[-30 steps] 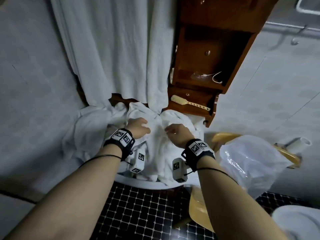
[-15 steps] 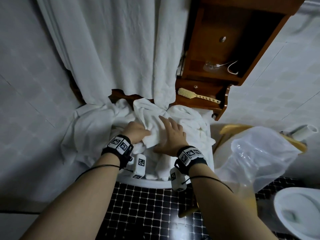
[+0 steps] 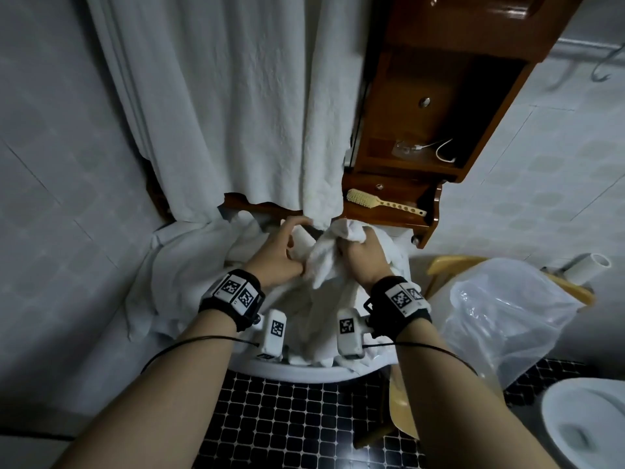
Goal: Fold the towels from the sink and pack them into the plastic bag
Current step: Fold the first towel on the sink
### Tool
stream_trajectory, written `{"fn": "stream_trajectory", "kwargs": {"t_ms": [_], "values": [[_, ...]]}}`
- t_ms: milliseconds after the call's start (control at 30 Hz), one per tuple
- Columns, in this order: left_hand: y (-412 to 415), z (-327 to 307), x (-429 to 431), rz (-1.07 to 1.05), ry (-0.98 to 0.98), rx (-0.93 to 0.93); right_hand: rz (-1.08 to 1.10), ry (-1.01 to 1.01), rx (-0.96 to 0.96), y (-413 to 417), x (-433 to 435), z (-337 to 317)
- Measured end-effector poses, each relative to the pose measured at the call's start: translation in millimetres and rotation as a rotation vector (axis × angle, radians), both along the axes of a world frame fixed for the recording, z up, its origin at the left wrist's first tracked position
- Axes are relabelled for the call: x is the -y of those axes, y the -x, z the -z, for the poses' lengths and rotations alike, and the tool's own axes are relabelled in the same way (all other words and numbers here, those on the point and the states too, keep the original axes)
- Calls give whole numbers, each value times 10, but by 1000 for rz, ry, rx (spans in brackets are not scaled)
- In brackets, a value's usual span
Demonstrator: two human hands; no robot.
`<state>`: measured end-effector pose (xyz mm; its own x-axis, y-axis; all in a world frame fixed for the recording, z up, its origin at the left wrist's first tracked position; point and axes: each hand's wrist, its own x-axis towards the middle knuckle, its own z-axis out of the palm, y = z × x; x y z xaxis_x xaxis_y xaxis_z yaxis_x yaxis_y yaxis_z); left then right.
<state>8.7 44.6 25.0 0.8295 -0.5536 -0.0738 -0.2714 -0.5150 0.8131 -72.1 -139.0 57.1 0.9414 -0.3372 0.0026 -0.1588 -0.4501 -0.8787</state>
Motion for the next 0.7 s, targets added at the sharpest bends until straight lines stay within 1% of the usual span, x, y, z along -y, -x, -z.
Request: {"fn": "stream_trajectory", "kwargs": {"t_ms": [33,100,133,200,233,267,333,400,433,467,567,600,633,667,700], "values": [[-2,12,29,89,-108,71,-3,-77,4,48,6,-146],[27,41,110,188,-386,210,-19,-248,77,143,1,-420],[80,47,150,188,-464,203,-11,-328,151,188,42,-512],[146,140,185,168,-497,145,78,-422,281,285,133,-661],[162,194,189,149,-477,141,137,-434,323,343,185,-716],[221,193,221,142,-489,167,201,-398,352,393,293,-690],[288,198,274,83,-530,245,327,-196,344,493,480,-603],[440,82,359,30,-534,328,390,-7,243,664,648,-484],[545,22,420,12,-522,362,365,43,182,782,734,-420],[652,-57,476,11,-514,373,287,87,148,877,799,-334],[990,-285,745,84,-435,354,-180,118,78,1143,824,-80],[1128,-353,868,103,-400,337,-306,154,45,1233,800,13],[1238,-422,968,107,-375,323,-361,182,32,1297,770,101],[1354,-473,1062,94,-353,324,-340,164,34,1366,770,177],[1474,-489,1134,87,-339,332,-279,98,39,1459,791,227]]}}
